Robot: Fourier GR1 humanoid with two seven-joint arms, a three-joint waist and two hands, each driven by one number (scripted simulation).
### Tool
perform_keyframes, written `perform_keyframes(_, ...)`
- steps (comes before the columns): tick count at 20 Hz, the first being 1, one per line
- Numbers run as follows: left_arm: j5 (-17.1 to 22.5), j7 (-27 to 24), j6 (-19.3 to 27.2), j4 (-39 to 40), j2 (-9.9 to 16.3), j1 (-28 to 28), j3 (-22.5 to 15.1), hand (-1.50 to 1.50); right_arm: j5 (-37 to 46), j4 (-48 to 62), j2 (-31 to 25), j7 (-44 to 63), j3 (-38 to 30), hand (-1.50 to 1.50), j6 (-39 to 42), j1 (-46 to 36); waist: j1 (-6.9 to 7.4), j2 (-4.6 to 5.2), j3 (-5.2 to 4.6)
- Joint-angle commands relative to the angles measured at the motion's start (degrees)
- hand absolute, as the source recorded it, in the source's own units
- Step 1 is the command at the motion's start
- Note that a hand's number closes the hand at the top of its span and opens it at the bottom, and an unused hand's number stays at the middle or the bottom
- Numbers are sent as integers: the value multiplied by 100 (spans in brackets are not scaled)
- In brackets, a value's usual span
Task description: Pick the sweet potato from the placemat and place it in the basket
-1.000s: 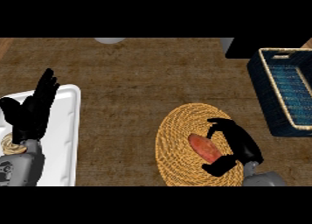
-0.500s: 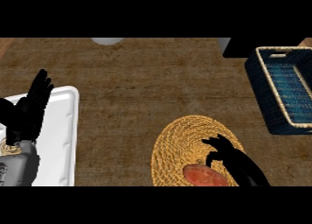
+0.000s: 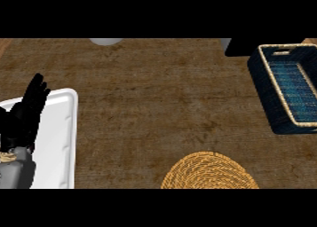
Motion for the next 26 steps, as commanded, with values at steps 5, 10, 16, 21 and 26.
perform_keyframes(5,-72,118,27,-104,21,-58,-37,0,-2099,-2113,-425,-366,-968,150,649,1470,46,44,9)
perform_keyframes(10,-21,48,-26,-81,-4,16,-13,0,-3213,-3298,-922,-43,-2642,150,821,2112,34,42,4)
perform_keyframes(16,-72,-120,-30,-91,-144,95,-125,0,-4789,-4140,-762,1814,-3443,150,635,1797,184,80,6)
perform_keyframes(21,-129,-37,-46,139,-107,-229,-171,0,-5423,-4177,-730,2775,-3695,150,156,1120,251,126,-8)
perform_keyframes(26,-8,121,-175,50,-15,-338,-122,0,-5371,-3906,-970,4015,-3813,150,-385,-156,385,118,-5)
